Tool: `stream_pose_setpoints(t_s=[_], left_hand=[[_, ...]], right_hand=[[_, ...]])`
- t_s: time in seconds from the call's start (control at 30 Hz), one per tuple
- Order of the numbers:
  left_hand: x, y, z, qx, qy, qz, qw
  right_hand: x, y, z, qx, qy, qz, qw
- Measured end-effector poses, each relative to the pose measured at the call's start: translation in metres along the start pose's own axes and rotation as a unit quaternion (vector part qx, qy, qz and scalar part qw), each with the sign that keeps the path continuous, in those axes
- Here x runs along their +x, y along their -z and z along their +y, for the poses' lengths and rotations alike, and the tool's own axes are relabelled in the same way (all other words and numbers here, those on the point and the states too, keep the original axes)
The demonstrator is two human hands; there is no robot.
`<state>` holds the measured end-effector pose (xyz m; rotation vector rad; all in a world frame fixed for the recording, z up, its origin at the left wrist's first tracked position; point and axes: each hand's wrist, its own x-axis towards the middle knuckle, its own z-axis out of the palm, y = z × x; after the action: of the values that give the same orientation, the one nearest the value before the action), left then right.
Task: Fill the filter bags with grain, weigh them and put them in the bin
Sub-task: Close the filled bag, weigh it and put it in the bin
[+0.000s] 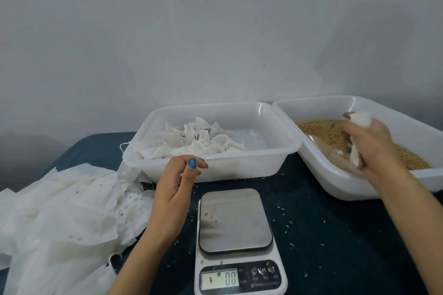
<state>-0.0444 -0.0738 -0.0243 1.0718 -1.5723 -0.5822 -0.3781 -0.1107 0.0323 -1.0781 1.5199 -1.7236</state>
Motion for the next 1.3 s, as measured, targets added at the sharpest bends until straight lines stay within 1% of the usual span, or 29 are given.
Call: stream_pose_setpoints(t_s=[0.03,0.07,0.13,0.2,0.27,0.33,0.4,0.47,0.53,0.6,0.7,0.77,0.87,0.97,1.07,1.13,1.2,1.3], left_hand=[[0.0,0.0,0.0,0.0,0.002,-0.002,1.0],[-0.001,0.0,0.002,0.002,0.002,-0.004,1.0],[-0.003,-0.004,0.009,-0.006,-0.004,-0.01,1.0],[-0.005,-0.013,0.021,-0.029,-0.014,-0.039,0.999],[-0.005,-0.027,0.038,-0.028,-0.043,-0.096,0.994],[-0.003,-0.042,0.053,0.015,-0.088,-0.137,0.987],[0.0,-0.051,0.063,0.097,-0.131,-0.138,0.977],[0.002,-0.055,0.067,0.173,-0.161,-0.124,0.964],[0.002,-0.055,0.064,0.203,-0.172,-0.125,0.956],[0.002,-0.055,0.06,0.214,-0.186,-0.127,0.951],[0.0,-0.055,0.057,0.225,-0.204,-0.112,0.946],[0.001,-0.056,0.056,0.228,-0.202,-0.102,0.947],[0.003,-0.056,0.054,0.225,-0.204,-0.105,0.947],[0.005,-0.053,0.053,0.252,-0.194,-0.092,0.944],[0.009,-0.05,0.057,0.339,-0.245,-0.028,0.908],[0.008,-0.05,0.056,0.351,-0.267,-0.014,0.897],[0.006,-0.051,0.053,0.335,-0.261,-0.016,0.905],[0.002,-0.051,0.047,0.289,-0.208,-0.019,0.934]], right_hand=[[0.001,0.002,-0.001,-0.065,0.018,-0.017,0.998],[0.001,0.003,-0.004,-0.127,0.041,-0.015,0.991],[-0.008,-0.001,-0.011,-0.201,0.101,-0.007,0.974],[-0.028,-0.017,-0.014,-0.229,0.172,-0.055,0.957],[-0.054,-0.04,-0.01,-0.249,0.218,-0.115,0.937],[-0.077,-0.058,-0.004,-0.248,0.229,-0.157,0.928],[-0.091,-0.068,0.005,-0.237,0.238,-0.204,0.919],[-0.098,-0.072,0.013,-0.224,0.241,-0.235,0.915],[-0.099,-0.074,0.021,-0.226,0.24,-0.24,0.913],[-0.099,-0.075,0.027,-0.232,0.231,-0.25,0.911],[-0.097,-0.076,0.036,-0.212,0.18,-0.279,0.919],[-0.097,-0.074,0.04,-0.192,0.156,-0.292,0.924],[-0.098,-0.071,0.042,-0.151,0.148,-0.32,0.924],[-0.098,-0.069,0.047,-0.151,0.156,-0.323,0.921],[-0.096,-0.069,0.052,-0.169,0.164,-0.315,0.92],[-0.096,-0.07,0.053,-0.173,0.158,-0.313,0.92],[-0.095,-0.071,0.053,-0.165,0.149,-0.314,0.923],[-0.093,-0.071,0.05,-0.158,0.14,-0.302,0.93]])
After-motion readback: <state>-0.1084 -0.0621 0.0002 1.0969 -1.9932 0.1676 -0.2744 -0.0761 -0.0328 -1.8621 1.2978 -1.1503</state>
